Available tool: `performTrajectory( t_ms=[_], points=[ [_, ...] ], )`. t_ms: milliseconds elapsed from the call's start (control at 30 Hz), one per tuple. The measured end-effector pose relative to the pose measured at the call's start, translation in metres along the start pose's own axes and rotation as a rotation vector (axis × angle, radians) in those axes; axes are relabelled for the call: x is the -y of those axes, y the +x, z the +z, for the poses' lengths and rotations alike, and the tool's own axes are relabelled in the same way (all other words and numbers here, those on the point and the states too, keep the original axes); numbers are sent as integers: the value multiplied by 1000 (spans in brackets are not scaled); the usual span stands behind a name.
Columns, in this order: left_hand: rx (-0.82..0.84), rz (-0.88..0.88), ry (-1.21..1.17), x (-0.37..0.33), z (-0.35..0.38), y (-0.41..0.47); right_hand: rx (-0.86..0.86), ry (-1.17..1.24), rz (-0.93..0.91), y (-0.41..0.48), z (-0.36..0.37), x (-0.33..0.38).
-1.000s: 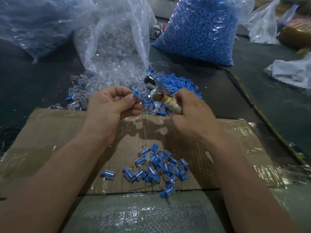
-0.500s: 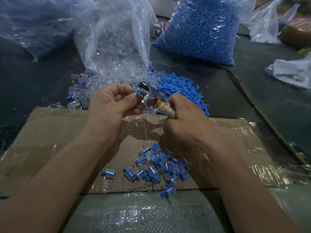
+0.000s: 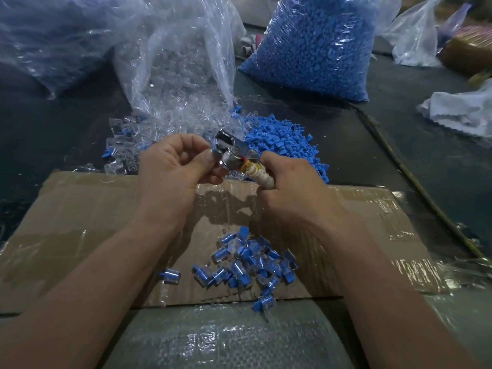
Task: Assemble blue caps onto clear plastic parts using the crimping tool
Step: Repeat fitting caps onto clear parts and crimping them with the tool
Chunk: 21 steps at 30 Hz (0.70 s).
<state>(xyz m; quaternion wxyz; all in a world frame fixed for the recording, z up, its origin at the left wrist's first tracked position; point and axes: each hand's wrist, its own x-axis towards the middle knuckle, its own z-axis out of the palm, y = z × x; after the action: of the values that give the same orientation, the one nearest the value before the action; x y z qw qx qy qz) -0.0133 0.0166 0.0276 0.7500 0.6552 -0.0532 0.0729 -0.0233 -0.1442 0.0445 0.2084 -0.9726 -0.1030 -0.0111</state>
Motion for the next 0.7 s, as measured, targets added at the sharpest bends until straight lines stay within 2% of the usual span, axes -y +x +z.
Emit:
performTrajectory(
  t_ms=[167,333,433,567,700],
  points=[
    [-8,-38,-47,0,-1,2,-5,2,12,2,2,-5],
    [-44,-30,-138,-6,-12,8,-65,56,110,2,-10,-17],
    [111,-6,-83,-10,-13,3,-28,-9,136,2,-13,-23],
    [418,-116,44,-13,-6,-9,92,28,133,3,-11,-19],
    [581,-128,167,-10,2,-13,162,77,131,3,-7,-14]
  ],
)
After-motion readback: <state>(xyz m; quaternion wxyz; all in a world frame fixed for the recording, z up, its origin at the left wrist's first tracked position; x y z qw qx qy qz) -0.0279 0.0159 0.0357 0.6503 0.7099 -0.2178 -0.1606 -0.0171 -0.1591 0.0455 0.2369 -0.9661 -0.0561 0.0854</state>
